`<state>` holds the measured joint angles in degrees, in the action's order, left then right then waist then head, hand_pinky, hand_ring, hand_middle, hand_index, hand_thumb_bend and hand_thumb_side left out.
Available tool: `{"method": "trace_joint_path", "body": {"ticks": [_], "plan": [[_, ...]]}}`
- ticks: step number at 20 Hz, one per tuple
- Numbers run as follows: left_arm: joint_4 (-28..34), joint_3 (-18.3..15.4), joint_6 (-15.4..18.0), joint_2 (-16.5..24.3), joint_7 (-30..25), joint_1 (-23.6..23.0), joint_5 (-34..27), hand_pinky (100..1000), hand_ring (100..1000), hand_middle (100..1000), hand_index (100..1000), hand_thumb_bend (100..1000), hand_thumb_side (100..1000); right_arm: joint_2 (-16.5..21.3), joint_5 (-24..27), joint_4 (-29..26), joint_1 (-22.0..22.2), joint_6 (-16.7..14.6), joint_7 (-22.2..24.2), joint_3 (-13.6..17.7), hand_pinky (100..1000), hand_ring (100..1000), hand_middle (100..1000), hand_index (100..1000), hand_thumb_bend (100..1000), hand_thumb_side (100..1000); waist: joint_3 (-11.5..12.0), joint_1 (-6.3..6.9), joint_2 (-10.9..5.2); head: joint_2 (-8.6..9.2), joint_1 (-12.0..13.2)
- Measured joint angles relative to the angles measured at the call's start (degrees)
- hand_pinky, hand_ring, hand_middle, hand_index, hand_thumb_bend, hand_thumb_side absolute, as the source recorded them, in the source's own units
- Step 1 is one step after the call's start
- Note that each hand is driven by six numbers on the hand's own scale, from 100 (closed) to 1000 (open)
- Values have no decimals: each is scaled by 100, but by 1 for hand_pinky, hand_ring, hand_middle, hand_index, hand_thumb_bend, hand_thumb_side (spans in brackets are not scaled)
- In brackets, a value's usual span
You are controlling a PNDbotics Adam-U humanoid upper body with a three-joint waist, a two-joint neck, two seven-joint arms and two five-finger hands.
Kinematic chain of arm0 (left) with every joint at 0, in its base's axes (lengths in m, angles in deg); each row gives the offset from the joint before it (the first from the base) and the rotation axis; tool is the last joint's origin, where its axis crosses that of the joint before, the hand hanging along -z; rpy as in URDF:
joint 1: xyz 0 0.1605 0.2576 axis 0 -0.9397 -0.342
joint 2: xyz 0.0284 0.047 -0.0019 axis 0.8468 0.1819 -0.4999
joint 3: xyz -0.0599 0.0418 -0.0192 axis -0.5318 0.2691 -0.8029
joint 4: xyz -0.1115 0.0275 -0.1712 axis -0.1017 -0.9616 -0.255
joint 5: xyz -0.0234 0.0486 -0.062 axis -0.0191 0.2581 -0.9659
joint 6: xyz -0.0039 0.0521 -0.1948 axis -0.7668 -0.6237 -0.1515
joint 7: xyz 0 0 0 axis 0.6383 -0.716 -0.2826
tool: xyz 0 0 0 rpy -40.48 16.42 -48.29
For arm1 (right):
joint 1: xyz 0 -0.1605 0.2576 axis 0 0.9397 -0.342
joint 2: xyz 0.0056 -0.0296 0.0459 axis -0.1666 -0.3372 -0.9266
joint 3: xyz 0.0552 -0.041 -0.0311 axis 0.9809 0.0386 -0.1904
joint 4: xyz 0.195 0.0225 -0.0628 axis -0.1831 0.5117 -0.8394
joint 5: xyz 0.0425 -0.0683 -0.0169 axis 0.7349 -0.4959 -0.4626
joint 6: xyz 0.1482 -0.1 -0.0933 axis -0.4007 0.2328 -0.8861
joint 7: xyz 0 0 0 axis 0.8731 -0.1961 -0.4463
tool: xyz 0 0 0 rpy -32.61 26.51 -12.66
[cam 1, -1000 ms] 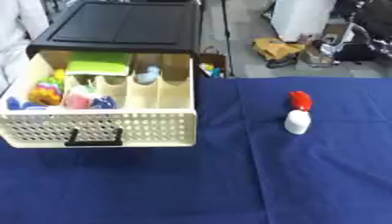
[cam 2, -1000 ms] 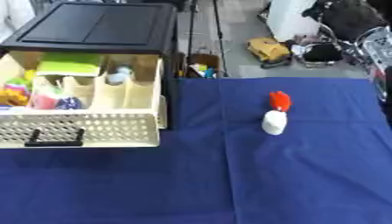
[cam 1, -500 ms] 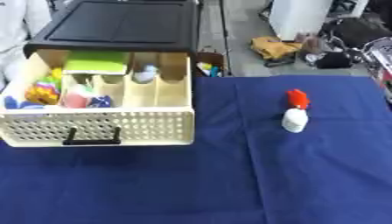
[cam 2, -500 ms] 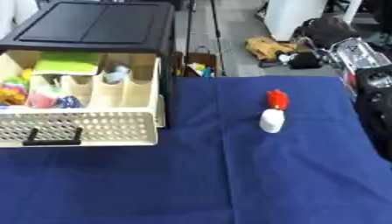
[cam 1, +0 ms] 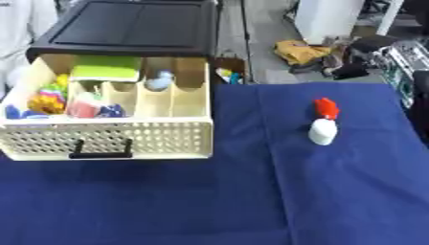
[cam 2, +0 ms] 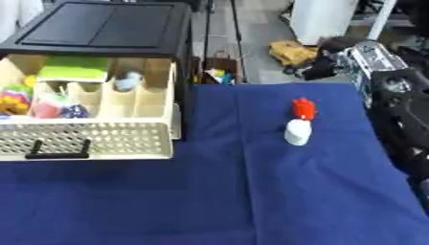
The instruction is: Pick up objects from table and place into drawer.
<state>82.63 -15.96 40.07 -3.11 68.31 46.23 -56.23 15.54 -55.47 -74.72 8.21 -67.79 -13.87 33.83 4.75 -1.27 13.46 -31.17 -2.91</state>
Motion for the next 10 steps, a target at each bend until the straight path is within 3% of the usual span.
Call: {"method": "trace_joint_path", "body": {"ticks": [4,10], "plan": [[0,0,-2,0,-2,2,0,394,543,648,820,560,1000,-109,-9,-3,-27,361,405,2,588,791,661,809,370,1000,4,-13,0,0,-33],[0,1,-14,0,-14,6,-1,394,543,647,819,559,1000,-277,-355,189,-41,787,470,118,563,791,641,796,374,1000,29,-23,1,0,-91]]}}
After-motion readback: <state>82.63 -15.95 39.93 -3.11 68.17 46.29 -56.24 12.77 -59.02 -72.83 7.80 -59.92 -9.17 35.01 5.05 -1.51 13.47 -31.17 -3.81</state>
